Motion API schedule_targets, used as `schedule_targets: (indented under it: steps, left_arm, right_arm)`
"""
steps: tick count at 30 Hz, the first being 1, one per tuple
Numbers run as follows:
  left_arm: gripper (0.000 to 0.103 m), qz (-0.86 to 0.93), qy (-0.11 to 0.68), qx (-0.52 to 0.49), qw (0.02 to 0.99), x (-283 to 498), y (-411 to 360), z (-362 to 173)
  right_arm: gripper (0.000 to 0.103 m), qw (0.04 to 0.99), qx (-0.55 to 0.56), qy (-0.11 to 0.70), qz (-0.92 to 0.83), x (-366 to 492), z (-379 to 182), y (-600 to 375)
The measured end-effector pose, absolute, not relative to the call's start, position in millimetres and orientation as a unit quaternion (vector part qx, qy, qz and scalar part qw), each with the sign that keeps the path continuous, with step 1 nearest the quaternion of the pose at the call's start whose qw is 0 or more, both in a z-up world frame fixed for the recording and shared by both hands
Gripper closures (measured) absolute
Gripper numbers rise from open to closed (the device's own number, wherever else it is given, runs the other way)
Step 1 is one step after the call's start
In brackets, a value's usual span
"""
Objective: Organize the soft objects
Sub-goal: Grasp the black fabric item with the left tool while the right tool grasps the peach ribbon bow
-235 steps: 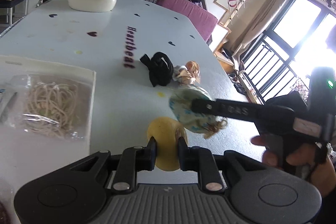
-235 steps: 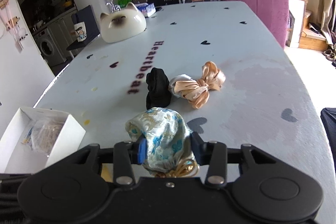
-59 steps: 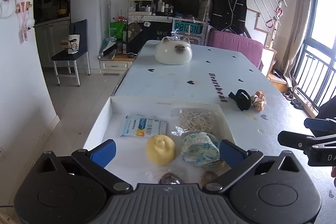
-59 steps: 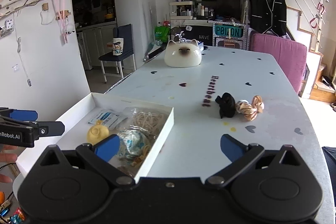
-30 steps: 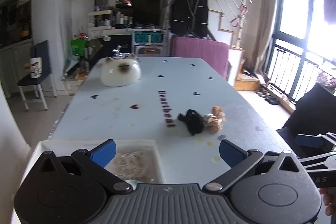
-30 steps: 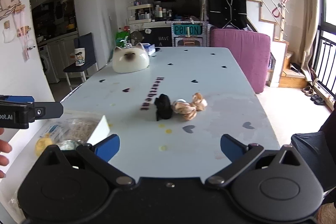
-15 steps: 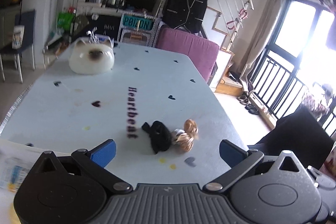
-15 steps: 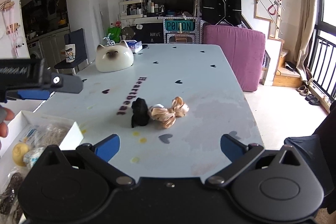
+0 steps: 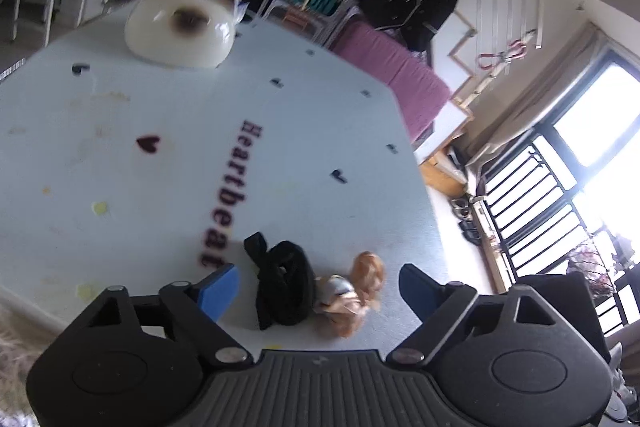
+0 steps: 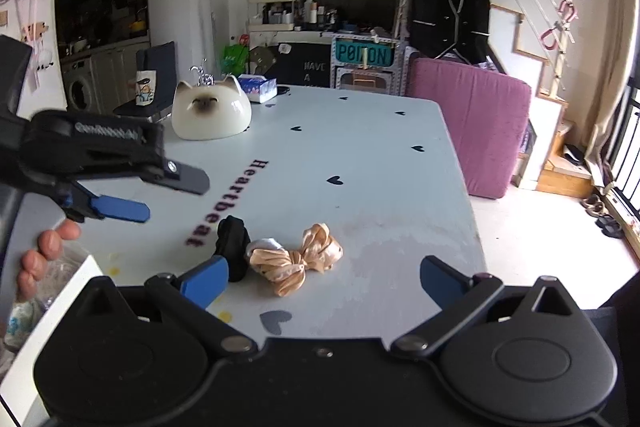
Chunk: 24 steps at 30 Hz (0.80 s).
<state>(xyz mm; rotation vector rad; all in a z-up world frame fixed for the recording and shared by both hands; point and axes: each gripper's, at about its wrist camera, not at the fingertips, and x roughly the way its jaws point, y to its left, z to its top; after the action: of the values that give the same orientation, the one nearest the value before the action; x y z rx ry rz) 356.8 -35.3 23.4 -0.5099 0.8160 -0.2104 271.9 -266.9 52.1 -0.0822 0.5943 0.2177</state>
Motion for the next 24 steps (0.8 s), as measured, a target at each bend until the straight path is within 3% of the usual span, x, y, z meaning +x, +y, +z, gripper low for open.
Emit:
schedule_targets:
  steps: [11, 13, 21, 24]
  left_arm:
    - [0.022, -0.08, 0.439, -0.233, 0.864, 397.5, -42.7, -24.4]
    - [0.028, -0.077, 0.445, -0.221, 0.864, 401.4, -46.3, -30.2]
    - [0.074, -0.07, 0.445, -0.211, 0.868, 401.6, -36.5, -37.7]
    - [0.075, -0.068, 0.441, -0.221, 0.867, 400.5, -27.8, -39.1]
  right_arm:
    - [0.0, 0.934, -0.087, 0.308, 0.16, 331.2, 19.4, -243.9]
    - [0.0, 0.93, -0.098, 0.313, 0.168, 341.3, 13.9, -237.2]
    - [0.0, 0.908, -0.149, 0.338, 0.199, 374.9, -10.8, -219.5]
    - [0.0, 0.899, -0.149, 0.354, 0.208, 383.5, -17.9, -214.4]
